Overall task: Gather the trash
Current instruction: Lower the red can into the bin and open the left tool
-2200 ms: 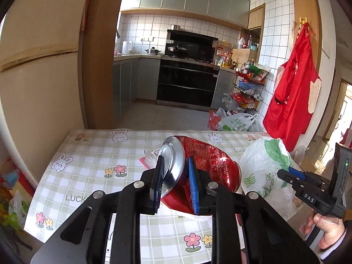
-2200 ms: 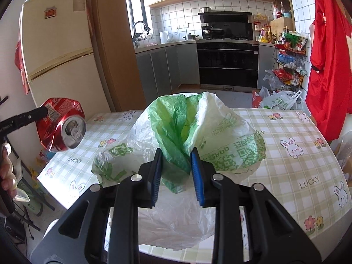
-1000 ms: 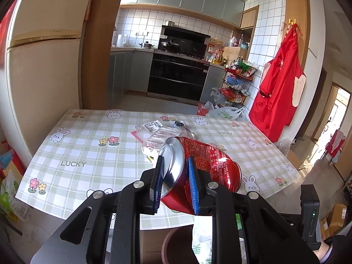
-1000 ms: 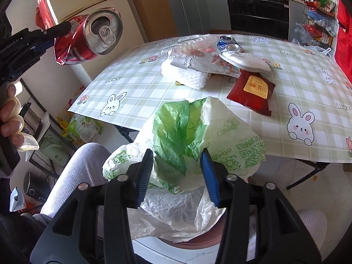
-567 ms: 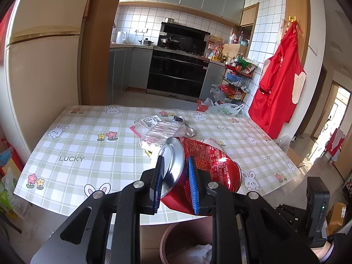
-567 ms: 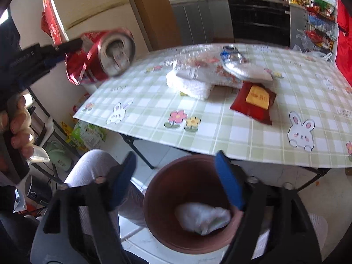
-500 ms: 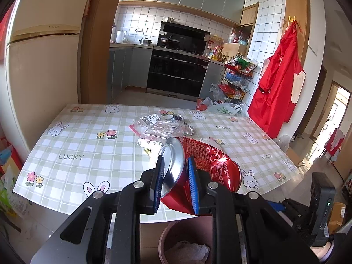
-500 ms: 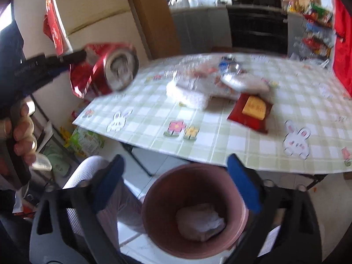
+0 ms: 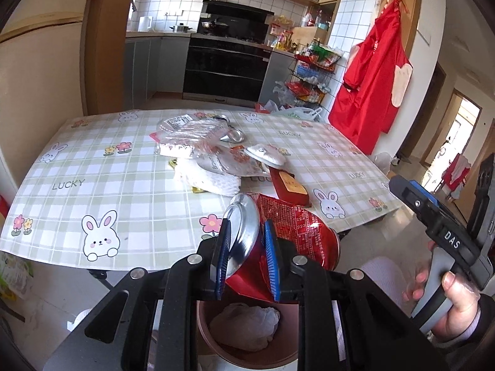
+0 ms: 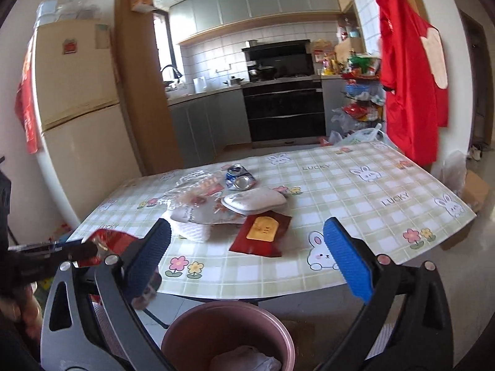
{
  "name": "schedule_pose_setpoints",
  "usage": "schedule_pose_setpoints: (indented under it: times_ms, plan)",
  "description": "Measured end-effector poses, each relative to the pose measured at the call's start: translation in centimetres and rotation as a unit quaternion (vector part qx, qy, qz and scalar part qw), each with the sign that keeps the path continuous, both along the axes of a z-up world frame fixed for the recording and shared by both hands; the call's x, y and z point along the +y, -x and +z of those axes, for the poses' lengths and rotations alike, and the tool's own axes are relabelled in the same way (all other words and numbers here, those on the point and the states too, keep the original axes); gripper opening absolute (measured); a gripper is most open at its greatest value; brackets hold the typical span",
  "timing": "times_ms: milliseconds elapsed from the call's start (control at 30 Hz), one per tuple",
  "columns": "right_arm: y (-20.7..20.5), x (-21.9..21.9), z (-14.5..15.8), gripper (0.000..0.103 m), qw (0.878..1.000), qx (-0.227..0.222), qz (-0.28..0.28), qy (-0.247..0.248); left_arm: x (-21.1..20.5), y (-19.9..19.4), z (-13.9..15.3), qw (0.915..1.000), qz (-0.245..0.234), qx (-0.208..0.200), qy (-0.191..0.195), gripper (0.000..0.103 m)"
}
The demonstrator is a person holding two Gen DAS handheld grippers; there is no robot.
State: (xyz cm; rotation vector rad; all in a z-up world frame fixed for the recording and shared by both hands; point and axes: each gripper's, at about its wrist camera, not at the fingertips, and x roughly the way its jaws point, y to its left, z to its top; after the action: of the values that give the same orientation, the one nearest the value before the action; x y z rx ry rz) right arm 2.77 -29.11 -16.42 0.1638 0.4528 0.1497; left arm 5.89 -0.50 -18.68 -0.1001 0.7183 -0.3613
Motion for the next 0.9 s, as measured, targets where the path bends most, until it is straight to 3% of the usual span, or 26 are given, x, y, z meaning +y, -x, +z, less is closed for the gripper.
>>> schedule_pose_setpoints:
  times_ms: [533,567,600,667,733,900]
  plan:
    - [0.3,-2.2,-1.2,0.097,0.999,0.012,-0.04,-0.03,-4.3,-0.9,-1.2,0.9982,-0.054,0.018,-0.022,0.022]
    - [0.3,-2.2,-1.2,0.097,0.999,0.011,-0.041,-0.03,-4.3,-0.9,-1.3,0.9979,-0.058,0.02,-0.019,0.032]
    - [0.3,-2.2,-1.1,0.097,0.999,0.011,-0.042,-0.032,-4.4,-1.0,-1.4,0.998,-0.058,0.021,-0.018,0.057]
    - [0.3,-2.3,-1.2,0.097,0.998,0.014,-0.043,-0.034,-4.1,-0.8,-1.4,0.9988,-0.044,0.011,-0.014,0.075]
    - [0.2,-2.4,-1.1,0.097,0.998,0.015,-0.044,-0.036,-3.6,-0.7,-1.3,0.9994,-0.033,0.008,-0.007,0.077]
    - [0.1,-2.3,-1.2,0.097,0.998,0.019,-0.044,-0.037,-1.9,-0.6,-0.9,0.9997,0.02,-0.006,-0.009,0.093]
